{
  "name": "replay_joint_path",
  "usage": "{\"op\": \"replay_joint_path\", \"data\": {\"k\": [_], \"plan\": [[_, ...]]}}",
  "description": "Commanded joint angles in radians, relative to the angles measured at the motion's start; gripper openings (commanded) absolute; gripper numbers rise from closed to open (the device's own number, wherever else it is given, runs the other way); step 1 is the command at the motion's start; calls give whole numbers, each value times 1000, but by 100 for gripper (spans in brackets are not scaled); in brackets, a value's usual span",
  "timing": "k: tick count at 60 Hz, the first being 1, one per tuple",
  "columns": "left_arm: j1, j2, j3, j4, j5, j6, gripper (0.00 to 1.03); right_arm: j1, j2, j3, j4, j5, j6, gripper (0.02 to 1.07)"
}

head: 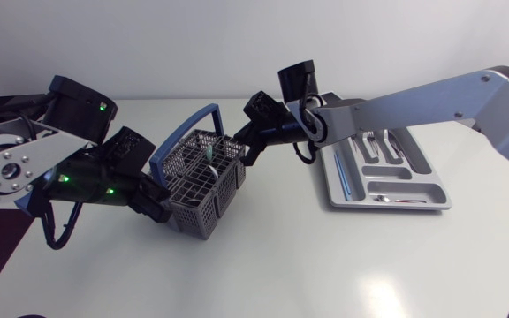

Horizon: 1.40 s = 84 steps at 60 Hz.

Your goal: Unload the cutlery basket into the drawer organizer.

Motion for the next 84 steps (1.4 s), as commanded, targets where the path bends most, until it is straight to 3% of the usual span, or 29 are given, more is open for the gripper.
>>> {"op": "replay_joint_path", "data": {"k": [1,16,37,48,70,84], "plan": [[13,18,-15,16,-12,22,10,16,58,59,-15,-3,28,13],[61,43,5,33,-12,50,10,2,87,64,-93,-6,-2,13],[148,86,67,55,-11,104,11,19,-90,-195,-99,1,-32,12],[200,155,121,73,3,128,11,94,-219,-347,-105,64,-13,12],[191,211,179,105,18,128,11,125,-351,-453,-109,107,21,12],[176,61,153,58,29,131,11,123,-512,-488,-86,109,50,14]]}}
